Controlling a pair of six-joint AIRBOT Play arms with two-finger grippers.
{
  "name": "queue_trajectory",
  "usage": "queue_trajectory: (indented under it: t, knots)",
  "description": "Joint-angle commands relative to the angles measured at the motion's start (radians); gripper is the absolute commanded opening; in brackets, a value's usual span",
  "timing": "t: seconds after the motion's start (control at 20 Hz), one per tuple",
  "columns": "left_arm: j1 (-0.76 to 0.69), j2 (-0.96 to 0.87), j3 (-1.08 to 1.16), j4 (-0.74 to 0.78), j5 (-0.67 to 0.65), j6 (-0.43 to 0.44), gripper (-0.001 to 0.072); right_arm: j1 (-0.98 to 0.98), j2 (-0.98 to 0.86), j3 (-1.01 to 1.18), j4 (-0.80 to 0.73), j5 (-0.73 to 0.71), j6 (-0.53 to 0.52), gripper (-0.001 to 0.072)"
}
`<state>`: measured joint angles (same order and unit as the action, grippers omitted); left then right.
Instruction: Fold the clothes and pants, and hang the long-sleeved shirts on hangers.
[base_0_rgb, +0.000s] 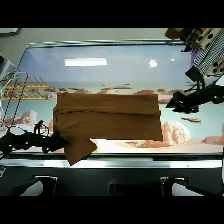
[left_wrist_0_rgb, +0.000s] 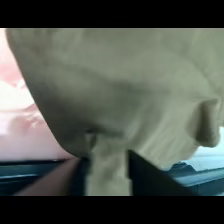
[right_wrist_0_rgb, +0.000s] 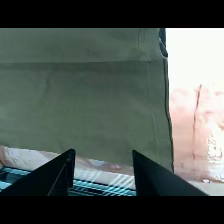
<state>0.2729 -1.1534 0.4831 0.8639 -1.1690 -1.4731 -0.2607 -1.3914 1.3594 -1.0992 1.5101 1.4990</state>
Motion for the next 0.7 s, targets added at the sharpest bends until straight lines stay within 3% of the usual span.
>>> queue_trajectory:
  t: [0.0,0.05,0.1,0.15,0.25,0.35,0.5,0.65]
  knots:
    - [-0.013,0.0,0.001,-0.008,-0.026,0.0,0.0144,-0.001,0.005,0.0,-0.001,0.007,-0.001,0.0412]
    - [-0.013,0.0,0.001,-0.008,-0.027,0.0,0.0089,-0.002,0.01,0.0,-0.001,0.009,-0.013,0.0359]
    - [-0.013,0.0,0.001,-0.008,-0.027,-0.001,0.0086,-0.003,0.017,0.0,-0.001,0.019,-0.038,0.0275]
    - [-0.013,0.0,0.001,-0.008,-0.027,0.0,0.0078,-0.003,0.023,0.0,-0.016,0.042,-0.067,0.0268]
    - [-0.013,0.0,0.001,-0.007,-0.027,0.0,0.0022,-0.025,0.03,0.0,0.0,0.041,-0.076,0.0317]
    - [-0.012,0.0,0.001,-0.004,-0.026,0.0,0.0022,-0.078,0.029,-0.01,0.014,0.035,-0.097,0.0325]
    - [-0.01,0.0,0.001,-0.004,-0.026,0.001,0.0022,-0.166,0.029,-0.128,0.014,0.042,-0.105,0.0466]
    - [-0.01,0.0,0.002,-0.004,-0.026,0.001,0.0022,-0.182,0.029,-0.304,0.022,-0.016,-0.14,0.0484]
